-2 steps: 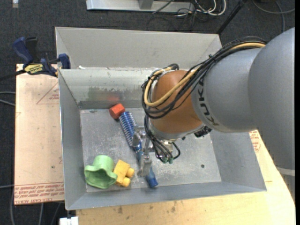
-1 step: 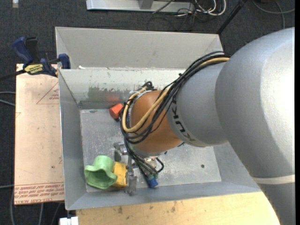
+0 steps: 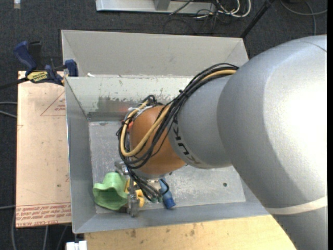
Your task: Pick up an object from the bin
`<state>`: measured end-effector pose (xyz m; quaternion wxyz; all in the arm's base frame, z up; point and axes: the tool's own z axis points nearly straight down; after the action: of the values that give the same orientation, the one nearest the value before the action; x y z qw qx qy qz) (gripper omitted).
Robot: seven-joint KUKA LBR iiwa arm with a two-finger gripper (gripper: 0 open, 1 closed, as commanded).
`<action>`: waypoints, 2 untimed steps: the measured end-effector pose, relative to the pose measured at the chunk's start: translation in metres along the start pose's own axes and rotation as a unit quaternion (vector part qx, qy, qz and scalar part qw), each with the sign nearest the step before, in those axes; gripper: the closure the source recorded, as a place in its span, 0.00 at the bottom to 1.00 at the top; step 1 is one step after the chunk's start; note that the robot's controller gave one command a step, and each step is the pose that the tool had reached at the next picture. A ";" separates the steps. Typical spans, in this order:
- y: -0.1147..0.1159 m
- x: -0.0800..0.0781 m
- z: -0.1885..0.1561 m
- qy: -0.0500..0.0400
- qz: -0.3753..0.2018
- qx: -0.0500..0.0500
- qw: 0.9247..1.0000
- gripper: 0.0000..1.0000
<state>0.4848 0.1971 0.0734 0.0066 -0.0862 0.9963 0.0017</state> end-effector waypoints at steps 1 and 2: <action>-0.001 0.003 0.001 0.006 0.002 0.001 1.000 1.00; -0.001 -0.014 -0.101 0.002 0.018 0.000 1.000 1.00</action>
Offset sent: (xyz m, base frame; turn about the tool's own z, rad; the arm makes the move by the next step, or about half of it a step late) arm 0.0000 0.0000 0.0000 0.0000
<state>0.4972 0.1979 0.1747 0.0048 -0.0682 0.9977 0.0020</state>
